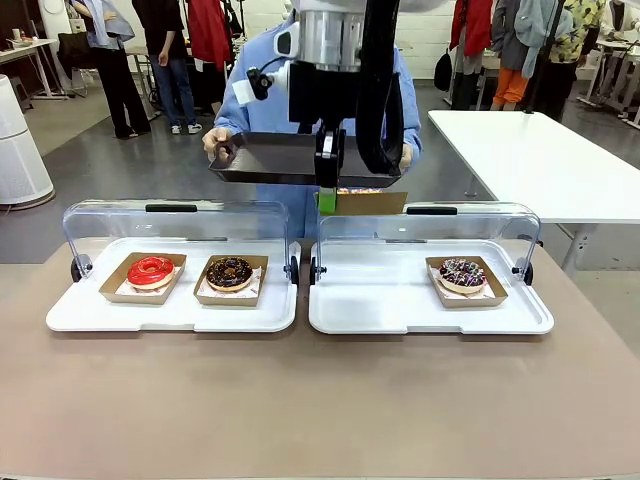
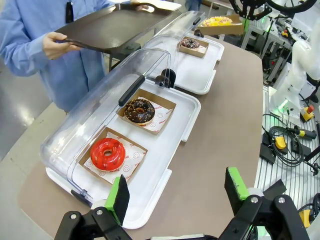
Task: Provide the desired donut to the person.
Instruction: Pick up and lift the Paper togo box containing the Donut pointed at by the person.
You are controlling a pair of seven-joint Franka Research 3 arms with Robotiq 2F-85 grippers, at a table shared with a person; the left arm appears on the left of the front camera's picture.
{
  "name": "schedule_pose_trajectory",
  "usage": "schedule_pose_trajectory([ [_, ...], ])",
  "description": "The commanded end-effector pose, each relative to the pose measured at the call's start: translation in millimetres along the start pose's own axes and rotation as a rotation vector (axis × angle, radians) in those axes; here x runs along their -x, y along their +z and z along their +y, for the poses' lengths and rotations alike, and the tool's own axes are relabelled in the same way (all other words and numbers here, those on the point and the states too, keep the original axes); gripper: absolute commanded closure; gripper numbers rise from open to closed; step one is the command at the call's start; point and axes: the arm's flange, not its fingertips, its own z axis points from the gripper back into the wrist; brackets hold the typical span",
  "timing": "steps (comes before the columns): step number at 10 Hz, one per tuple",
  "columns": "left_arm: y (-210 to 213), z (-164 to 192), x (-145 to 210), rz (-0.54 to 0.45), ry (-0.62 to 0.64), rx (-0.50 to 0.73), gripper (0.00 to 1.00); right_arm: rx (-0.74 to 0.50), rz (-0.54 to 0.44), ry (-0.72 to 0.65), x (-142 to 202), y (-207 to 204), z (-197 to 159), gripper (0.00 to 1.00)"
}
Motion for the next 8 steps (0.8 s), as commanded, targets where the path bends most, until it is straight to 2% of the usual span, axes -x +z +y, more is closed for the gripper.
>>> schedule_pose_trajectory([
  [1,1,0,-1,-0.019,-0.007,0.005,0.0,0.039,0.037,-0.022,-13,23,-11,1.0],
  [5,1,0,-1,-0.019,-0.007,0.005,0.0,0.071,0.082,-0.002,-29,61,-33,1.0],
  [7,1,0,-1,-0.019,-0.007,0.005,0.0,0.067,0.087,0.027,-30,59,-39,1.0],
  [8,1,0,-1,-0.019,-0.007,0.005,0.0,0.07,0.063,0.002,-14,54,-30,1.0],
])
